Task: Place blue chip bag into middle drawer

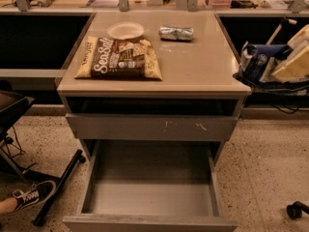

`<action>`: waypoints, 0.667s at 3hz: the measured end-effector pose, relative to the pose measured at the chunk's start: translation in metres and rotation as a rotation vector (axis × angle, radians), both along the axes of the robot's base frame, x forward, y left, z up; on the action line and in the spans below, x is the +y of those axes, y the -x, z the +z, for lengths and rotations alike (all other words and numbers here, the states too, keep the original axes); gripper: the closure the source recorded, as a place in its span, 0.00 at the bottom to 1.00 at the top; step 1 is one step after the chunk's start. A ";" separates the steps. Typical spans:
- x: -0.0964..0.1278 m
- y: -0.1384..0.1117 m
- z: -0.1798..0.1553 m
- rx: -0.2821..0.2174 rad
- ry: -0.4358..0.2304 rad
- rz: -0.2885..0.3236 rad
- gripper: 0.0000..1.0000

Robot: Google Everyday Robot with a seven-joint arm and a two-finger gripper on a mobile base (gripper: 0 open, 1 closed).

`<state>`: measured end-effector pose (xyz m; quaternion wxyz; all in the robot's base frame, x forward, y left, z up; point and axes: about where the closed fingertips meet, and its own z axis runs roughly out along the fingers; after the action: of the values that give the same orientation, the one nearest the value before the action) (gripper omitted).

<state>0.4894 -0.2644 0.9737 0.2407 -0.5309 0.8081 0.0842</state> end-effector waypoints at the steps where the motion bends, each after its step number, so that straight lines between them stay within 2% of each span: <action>1: -0.002 0.003 0.000 0.001 -0.004 -0.002 1.00; 2: 0.003 0.004 -0.019 0.001 0.011 -0.022 1.00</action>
Offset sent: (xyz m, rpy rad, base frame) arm -0.0088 0.0110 -0.0627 -0.0464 0.0145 -0.0645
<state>0.4855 -0.2615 0.9546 0.2381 -0.5231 0.8147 0.0772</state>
